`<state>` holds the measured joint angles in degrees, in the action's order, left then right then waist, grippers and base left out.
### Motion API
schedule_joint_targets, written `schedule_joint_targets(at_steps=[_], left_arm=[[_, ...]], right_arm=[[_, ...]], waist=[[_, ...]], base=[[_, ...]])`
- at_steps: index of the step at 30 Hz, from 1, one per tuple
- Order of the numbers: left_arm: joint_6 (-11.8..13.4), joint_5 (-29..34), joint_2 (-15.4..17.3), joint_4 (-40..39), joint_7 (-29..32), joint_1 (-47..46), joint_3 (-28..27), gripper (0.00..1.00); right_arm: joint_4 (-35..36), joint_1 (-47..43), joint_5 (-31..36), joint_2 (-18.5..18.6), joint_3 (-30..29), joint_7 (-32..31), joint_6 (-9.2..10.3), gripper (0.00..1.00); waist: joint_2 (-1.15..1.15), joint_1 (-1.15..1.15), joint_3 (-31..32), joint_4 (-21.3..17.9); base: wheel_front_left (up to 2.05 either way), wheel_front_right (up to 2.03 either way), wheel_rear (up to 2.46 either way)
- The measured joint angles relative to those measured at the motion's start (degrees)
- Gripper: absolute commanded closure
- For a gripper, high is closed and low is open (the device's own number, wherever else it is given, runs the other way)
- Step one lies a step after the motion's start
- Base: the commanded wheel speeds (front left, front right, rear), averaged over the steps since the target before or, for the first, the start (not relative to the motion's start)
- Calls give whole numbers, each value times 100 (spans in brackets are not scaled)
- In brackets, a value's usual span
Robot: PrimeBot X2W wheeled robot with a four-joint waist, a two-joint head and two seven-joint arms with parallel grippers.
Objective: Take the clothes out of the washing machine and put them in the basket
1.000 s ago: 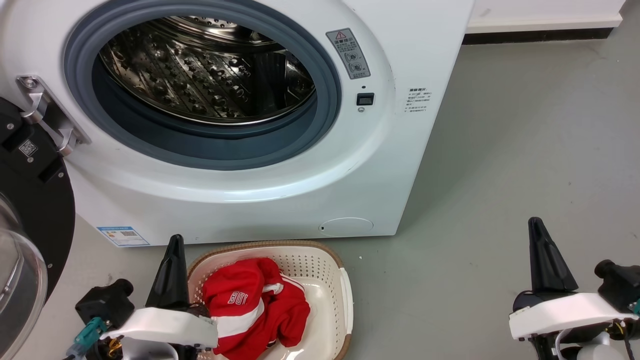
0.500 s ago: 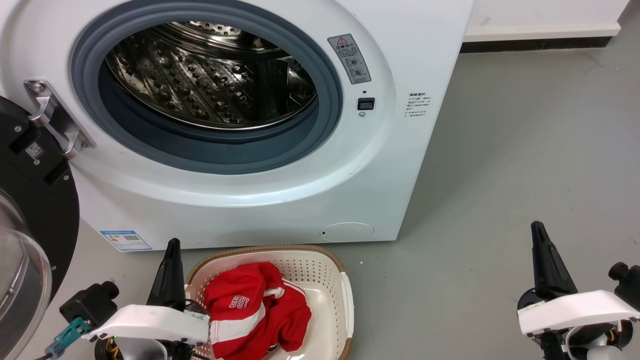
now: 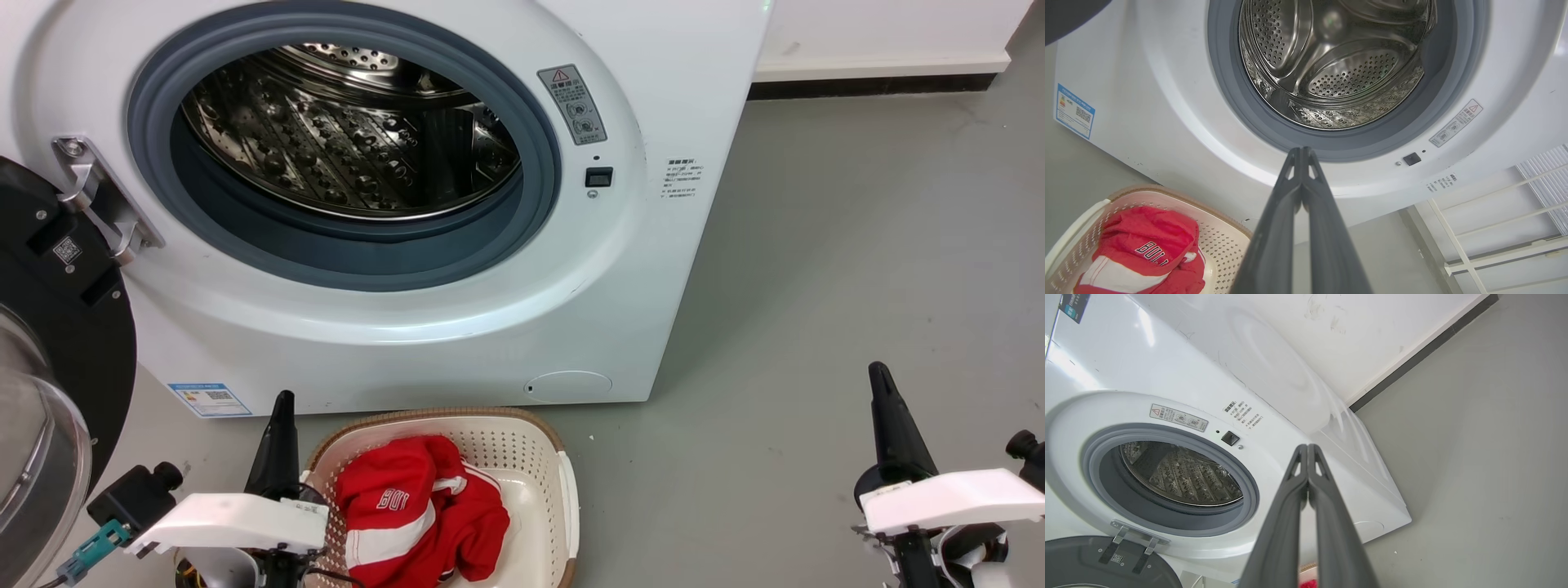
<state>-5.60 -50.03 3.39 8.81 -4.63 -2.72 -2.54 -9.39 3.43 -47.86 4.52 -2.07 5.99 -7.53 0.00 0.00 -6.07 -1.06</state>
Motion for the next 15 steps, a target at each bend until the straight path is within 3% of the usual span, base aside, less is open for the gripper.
schedule_joint_targets(at_steps=[15], left_arm=[[-46,-1061,7,121,249,-88,-71,100]], right_arm=[[-104,20,-1148,16,-25,-250,2,100]], waist=[[0,0,111,20]], base=[[0,0,0]])
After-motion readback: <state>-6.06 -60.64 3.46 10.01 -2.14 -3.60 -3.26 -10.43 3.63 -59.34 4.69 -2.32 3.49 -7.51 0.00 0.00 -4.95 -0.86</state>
